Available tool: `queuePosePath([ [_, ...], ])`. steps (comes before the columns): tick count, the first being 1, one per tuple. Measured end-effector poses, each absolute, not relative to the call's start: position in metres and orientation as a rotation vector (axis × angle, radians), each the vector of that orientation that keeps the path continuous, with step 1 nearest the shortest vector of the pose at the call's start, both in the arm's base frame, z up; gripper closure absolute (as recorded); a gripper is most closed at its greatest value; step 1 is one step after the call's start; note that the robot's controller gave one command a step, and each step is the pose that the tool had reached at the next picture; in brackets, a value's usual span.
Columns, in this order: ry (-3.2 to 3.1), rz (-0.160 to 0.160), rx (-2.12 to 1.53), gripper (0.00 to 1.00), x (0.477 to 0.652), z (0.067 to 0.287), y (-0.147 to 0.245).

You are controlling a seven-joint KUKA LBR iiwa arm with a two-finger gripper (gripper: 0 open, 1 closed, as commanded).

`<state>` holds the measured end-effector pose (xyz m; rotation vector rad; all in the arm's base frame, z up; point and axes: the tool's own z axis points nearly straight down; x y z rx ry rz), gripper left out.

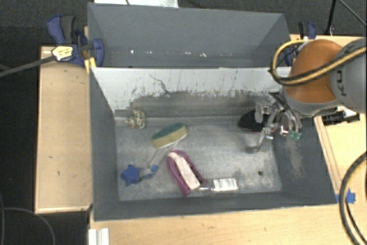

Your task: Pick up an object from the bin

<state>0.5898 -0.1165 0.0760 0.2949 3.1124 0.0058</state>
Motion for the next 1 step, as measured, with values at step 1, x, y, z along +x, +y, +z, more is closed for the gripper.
queuePosePath([
  [1,3.04,0.018,0.747,0.0,0.5821,0.0784,-0.1149],
])
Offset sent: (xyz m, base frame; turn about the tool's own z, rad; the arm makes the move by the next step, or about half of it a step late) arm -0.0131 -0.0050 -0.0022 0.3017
